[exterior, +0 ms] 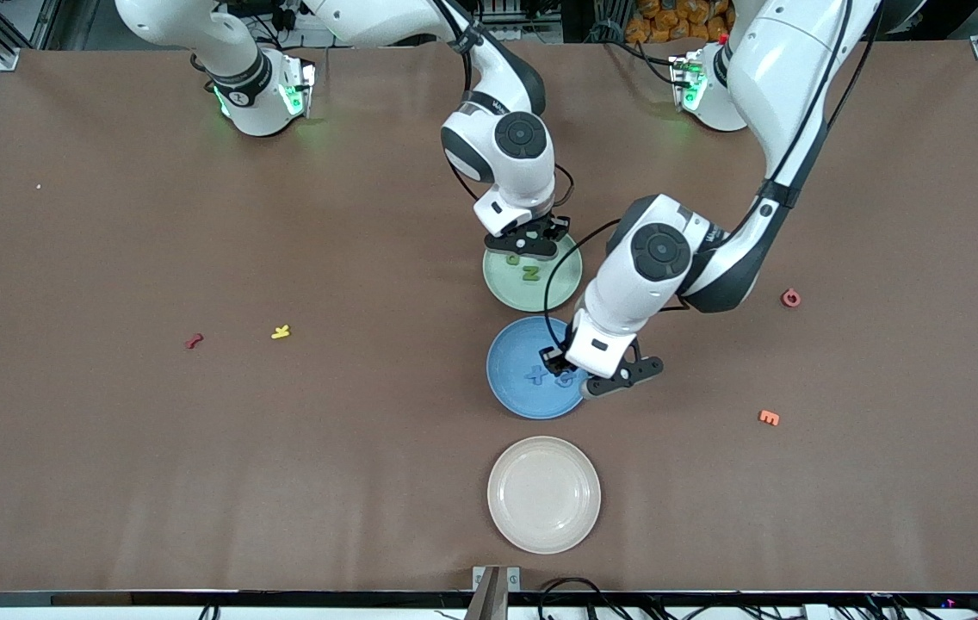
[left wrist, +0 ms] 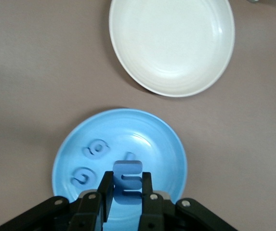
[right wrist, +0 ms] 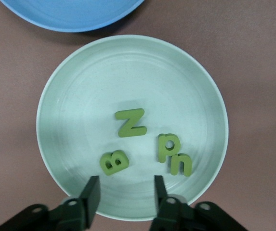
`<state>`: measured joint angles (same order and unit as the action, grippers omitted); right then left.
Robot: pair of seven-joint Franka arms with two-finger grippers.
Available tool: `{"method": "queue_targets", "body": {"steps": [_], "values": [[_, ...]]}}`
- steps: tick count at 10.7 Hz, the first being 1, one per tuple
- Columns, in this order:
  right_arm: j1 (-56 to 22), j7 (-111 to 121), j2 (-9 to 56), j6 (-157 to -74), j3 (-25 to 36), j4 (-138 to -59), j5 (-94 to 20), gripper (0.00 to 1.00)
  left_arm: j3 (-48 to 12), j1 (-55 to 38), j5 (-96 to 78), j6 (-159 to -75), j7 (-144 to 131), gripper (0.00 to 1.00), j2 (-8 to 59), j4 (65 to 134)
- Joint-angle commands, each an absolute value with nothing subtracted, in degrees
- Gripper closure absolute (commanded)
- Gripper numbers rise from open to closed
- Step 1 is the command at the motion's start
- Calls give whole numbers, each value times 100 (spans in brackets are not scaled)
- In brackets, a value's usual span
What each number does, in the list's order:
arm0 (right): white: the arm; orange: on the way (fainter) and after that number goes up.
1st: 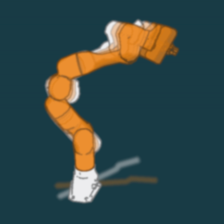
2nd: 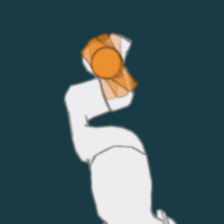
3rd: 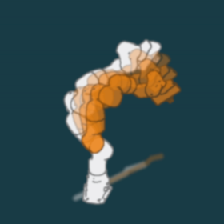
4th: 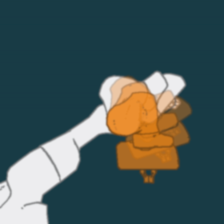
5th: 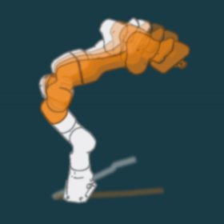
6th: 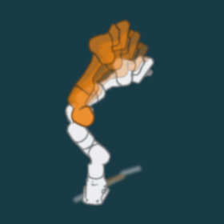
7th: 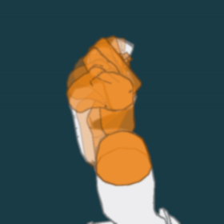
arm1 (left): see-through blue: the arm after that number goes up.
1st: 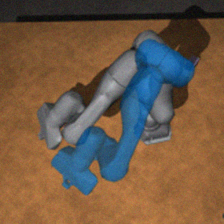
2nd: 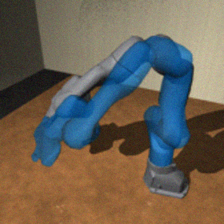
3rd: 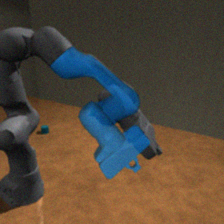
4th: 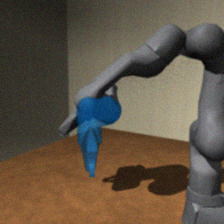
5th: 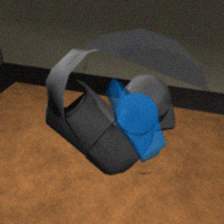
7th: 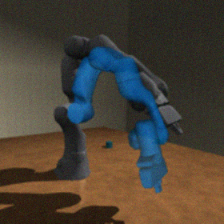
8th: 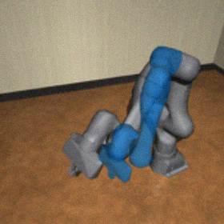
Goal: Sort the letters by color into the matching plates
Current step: 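Open both grippers to drop the B and E onto the plates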
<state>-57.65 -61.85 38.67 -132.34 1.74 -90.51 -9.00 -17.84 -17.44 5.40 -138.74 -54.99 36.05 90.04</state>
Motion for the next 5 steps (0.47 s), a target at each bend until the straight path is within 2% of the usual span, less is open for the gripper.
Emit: {"method": "queue_targets", "body": {"steps": [1, 2, 5], "values": [[-5757, -6354, 3877, -13105, 185, -8886, -809, 0, -1731, -2021, 431, -13816, -5687, 64, 3683, 8798], [-5679, -6354, 3806, -12930, 185, -8877, -817, 0, -1714, -2048, 500, -13816, -5634, 1, 3674, 8798], [-5117, -6293, 3280, -12123, 141, -8886, -835, 0, -1679, -1969, 518, -13773, -5599, 0, 3604, 8789]]}}
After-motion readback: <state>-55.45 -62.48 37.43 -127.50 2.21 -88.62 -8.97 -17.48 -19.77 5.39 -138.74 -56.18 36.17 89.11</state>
